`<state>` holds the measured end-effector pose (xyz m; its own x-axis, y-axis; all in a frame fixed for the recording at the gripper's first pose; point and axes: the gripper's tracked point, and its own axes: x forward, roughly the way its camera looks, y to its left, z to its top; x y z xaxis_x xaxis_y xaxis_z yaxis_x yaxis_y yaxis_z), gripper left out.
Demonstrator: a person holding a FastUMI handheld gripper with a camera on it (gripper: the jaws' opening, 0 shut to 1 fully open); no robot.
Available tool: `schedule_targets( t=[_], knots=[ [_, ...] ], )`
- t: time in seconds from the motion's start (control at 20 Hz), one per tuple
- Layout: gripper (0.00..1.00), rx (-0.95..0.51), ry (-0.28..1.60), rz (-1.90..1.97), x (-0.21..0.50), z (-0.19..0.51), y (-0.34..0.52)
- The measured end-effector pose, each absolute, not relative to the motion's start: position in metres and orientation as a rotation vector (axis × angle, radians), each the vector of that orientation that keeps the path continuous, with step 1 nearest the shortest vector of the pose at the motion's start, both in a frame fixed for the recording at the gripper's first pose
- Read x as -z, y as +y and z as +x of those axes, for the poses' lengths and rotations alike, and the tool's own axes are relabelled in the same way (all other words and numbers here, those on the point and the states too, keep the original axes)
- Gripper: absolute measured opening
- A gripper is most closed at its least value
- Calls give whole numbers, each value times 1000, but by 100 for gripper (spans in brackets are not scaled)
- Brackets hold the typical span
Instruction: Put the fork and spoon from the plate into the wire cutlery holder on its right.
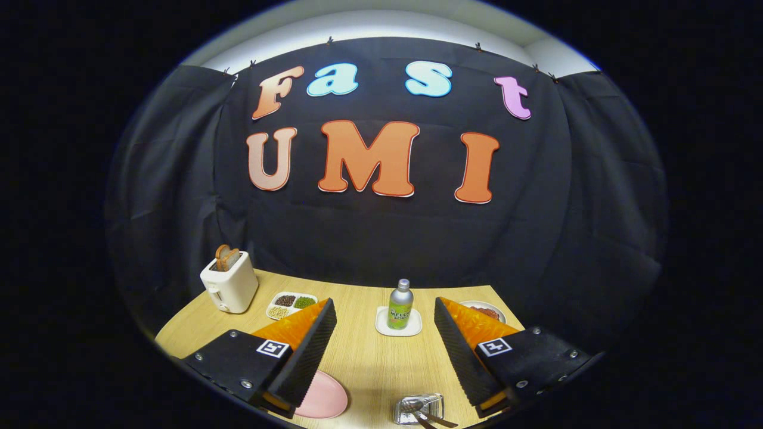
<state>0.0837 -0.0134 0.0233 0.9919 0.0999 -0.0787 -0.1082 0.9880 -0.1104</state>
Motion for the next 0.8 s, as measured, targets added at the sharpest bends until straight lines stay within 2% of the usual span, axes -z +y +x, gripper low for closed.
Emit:
schedule_targets(
  t=[0.8],
  knots=[
    [99, -126, 90, -108, -15, 97, -6]
  ],
)
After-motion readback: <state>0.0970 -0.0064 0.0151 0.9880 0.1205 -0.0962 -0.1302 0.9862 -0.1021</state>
